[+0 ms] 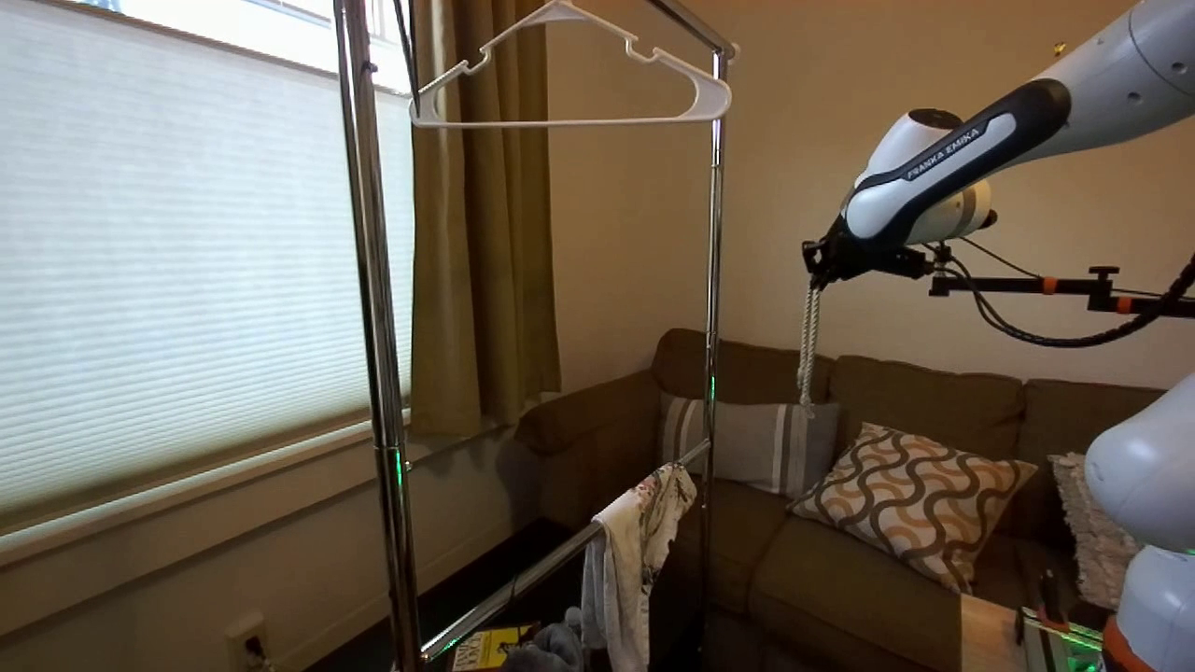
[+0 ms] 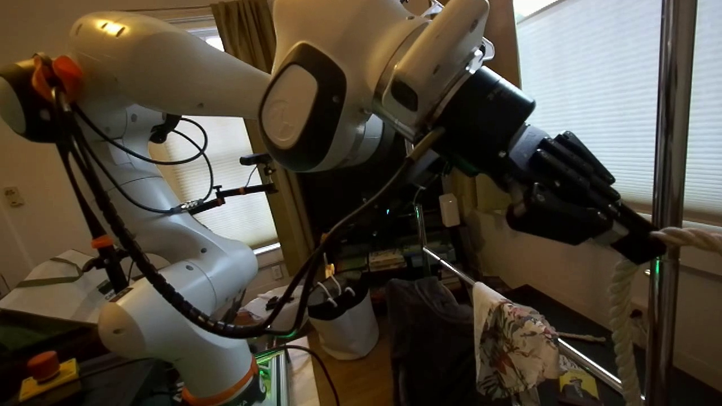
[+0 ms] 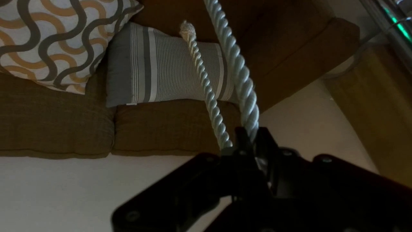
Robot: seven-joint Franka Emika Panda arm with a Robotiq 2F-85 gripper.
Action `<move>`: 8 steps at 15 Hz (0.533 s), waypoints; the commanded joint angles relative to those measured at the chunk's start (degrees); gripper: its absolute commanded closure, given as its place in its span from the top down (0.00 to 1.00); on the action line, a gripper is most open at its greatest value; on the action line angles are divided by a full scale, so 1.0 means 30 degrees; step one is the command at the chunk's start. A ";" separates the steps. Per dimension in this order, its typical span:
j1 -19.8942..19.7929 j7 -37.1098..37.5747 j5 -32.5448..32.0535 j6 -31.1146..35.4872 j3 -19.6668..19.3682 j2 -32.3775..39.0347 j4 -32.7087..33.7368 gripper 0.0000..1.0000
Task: Move the white cord to the right side of the top rail.
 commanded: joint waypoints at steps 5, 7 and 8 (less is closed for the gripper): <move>0.0016 -0.1603 0.0353 0.0568 -0.0982 0.0596 0.3192 0.03; 0.2401 -0.4044 0.2248 0.1053 -0.2374 0.0460 0.4218 0.03; 0.3319 -0.4941 0.2857 0.0979 -0.2834 0.0165 0.4674 0.03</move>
